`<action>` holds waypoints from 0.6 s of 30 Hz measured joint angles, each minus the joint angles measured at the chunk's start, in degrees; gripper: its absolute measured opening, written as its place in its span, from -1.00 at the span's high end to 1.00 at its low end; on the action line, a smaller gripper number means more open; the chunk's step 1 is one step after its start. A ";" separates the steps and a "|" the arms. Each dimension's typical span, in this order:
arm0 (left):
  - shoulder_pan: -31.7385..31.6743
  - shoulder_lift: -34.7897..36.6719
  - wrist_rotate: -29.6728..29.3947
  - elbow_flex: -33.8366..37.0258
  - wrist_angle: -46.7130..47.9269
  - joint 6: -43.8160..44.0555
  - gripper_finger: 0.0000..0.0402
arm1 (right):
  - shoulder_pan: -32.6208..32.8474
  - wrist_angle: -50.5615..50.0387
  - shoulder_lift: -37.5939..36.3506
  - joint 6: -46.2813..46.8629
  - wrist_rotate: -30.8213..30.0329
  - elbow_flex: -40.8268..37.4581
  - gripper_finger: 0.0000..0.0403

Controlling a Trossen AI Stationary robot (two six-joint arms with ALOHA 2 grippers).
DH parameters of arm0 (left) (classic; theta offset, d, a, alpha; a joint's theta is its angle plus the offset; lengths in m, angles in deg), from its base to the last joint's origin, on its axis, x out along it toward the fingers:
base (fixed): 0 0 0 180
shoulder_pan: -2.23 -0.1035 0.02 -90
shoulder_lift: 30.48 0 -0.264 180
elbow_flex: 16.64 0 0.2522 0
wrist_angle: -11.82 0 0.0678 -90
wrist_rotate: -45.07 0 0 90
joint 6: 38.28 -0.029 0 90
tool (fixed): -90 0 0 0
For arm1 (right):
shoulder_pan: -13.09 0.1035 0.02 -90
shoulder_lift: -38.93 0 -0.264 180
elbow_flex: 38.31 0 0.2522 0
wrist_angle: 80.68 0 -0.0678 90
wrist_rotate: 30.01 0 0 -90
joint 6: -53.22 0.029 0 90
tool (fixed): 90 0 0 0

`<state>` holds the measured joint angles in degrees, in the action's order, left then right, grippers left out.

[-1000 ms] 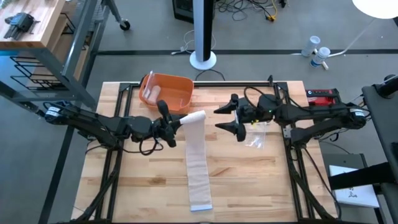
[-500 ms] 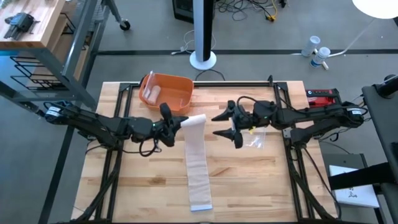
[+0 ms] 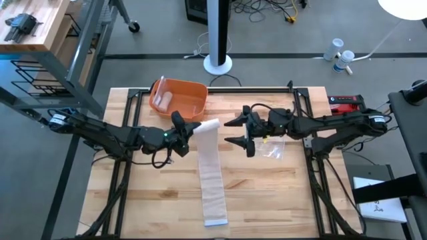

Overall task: Roll bandage
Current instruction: Roll the white bandage

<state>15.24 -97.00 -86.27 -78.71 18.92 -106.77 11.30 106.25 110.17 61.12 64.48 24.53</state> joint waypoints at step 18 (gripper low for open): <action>-4.19 0.95 16.99 7.38 -11.40 -3.64 0.74 | -4.26 7.47 5.09 -0.31 8.00 -0.72 -0.45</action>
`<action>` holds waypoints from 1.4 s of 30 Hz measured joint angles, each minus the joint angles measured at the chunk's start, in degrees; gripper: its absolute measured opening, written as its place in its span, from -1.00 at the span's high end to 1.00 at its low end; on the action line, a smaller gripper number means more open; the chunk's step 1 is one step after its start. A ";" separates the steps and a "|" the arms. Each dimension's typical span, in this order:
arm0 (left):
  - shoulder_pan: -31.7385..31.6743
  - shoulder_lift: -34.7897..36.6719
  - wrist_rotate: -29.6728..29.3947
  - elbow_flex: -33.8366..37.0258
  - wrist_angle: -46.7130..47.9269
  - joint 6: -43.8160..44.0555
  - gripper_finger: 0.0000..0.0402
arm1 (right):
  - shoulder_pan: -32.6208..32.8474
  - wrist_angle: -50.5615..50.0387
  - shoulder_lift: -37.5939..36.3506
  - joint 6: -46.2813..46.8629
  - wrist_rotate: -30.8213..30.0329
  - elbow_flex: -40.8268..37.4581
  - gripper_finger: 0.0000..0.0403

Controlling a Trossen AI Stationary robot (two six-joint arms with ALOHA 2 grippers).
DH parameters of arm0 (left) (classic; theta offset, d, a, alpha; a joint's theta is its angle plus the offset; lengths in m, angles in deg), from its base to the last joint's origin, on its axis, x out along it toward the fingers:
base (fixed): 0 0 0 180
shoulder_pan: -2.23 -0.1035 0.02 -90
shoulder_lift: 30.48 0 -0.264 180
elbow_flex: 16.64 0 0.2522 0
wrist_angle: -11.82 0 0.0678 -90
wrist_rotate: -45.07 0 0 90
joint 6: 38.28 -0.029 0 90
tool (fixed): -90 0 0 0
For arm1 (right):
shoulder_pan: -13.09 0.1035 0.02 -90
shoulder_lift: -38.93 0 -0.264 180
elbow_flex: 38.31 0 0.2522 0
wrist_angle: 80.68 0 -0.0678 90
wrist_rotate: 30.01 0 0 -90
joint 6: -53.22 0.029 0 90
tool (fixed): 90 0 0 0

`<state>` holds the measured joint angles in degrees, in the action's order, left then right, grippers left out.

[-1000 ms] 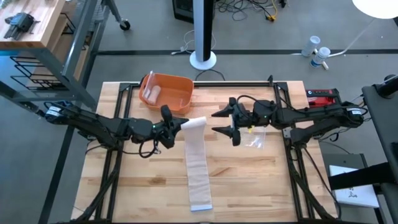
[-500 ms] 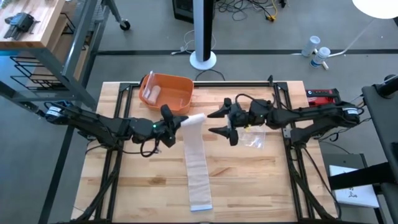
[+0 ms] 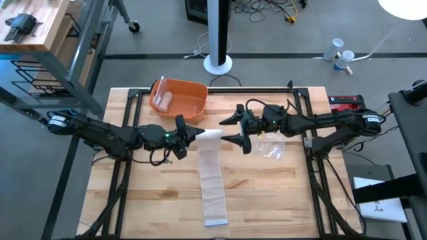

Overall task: Roll bandage
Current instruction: Roll the white bandage

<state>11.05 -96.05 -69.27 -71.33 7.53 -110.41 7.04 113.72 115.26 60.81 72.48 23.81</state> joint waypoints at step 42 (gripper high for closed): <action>-2.86 3.25 10.06 1.17 -4.01 6.65 0.74 | -1.14 5.61 0.11 0.74 -0.07 -0.79 -0.42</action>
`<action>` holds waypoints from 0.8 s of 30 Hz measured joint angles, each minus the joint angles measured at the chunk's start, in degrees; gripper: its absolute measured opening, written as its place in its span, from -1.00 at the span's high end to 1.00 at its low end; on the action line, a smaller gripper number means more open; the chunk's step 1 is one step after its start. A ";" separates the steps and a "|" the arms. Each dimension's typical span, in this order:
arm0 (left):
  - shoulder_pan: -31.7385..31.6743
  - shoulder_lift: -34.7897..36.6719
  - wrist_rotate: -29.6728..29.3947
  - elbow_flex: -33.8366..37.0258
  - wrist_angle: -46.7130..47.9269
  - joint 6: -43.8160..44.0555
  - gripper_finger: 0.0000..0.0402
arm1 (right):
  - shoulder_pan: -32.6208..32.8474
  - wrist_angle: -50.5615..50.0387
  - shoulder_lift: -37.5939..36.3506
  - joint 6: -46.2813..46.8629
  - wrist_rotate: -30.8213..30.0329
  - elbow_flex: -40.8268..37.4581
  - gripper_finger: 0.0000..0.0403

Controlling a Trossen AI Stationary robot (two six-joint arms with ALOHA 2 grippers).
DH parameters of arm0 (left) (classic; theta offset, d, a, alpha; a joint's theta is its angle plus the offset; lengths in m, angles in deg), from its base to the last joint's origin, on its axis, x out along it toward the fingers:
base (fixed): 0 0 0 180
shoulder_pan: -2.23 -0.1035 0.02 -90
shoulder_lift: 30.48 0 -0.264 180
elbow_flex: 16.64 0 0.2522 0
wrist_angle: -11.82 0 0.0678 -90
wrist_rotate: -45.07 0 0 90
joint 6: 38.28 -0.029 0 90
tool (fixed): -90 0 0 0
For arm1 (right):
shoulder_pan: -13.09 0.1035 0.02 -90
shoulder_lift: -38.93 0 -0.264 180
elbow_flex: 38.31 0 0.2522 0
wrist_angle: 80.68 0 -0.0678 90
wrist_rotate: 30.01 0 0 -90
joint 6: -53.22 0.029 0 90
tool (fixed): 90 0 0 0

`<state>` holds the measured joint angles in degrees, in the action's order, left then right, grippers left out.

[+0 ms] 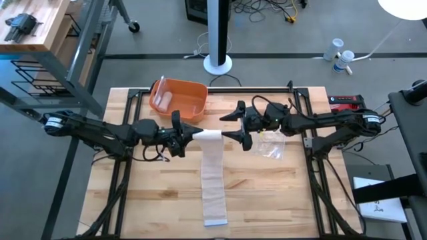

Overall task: Roll bandage
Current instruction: Roll the white bandage

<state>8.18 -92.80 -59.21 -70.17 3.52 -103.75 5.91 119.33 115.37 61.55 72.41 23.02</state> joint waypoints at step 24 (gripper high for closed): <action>0.00 -0.15 -0.16 0.04 -0.36 0.24 0.74 | 0.00 -0.35 0.25 2.00 -0.24 0.00 -0.52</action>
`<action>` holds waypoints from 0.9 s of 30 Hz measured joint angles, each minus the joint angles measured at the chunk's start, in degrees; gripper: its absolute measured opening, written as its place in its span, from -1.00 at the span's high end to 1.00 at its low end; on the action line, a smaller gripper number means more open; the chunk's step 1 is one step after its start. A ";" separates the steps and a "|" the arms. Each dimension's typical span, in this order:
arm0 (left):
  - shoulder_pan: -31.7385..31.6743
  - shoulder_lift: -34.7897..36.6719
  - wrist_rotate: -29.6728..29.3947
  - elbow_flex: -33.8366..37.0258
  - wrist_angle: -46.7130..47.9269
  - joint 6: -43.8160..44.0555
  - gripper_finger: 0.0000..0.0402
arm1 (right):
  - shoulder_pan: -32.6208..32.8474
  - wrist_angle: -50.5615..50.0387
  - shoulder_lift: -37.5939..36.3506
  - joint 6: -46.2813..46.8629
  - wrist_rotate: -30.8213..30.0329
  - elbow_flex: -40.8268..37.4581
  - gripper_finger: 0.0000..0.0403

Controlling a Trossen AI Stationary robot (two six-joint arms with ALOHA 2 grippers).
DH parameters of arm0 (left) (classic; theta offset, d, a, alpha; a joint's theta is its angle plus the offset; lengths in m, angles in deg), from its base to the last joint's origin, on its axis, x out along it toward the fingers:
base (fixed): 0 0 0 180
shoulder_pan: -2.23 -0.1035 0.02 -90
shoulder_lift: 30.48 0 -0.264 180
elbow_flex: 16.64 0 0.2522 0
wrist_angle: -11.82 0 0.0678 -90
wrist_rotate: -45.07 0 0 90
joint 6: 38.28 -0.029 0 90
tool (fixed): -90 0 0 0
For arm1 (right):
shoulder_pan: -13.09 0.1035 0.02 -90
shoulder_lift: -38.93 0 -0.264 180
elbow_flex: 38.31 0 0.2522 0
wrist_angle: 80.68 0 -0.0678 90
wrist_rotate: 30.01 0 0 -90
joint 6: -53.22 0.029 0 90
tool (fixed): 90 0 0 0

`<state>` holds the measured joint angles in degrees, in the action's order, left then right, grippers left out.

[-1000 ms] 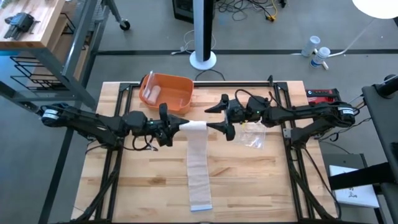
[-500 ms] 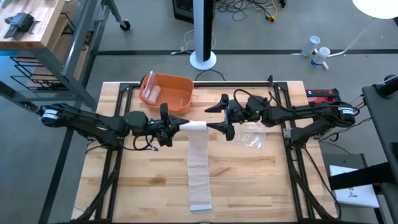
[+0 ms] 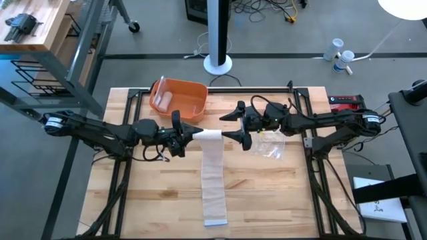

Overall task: Roll bandage
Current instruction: Roll the white bandage

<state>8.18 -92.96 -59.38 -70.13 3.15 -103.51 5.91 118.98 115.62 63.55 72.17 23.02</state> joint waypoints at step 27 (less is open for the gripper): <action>0.02 -0.04 -0.43 0.11 -0.87 0.85 0.74 | -0.22 -7.78 -4.62 -0.36 1.95 0.00 -0.56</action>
<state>8.20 -93.00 -59.80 -70.02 2.29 -102.66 5.69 111.21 111.01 63.19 74.12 23.02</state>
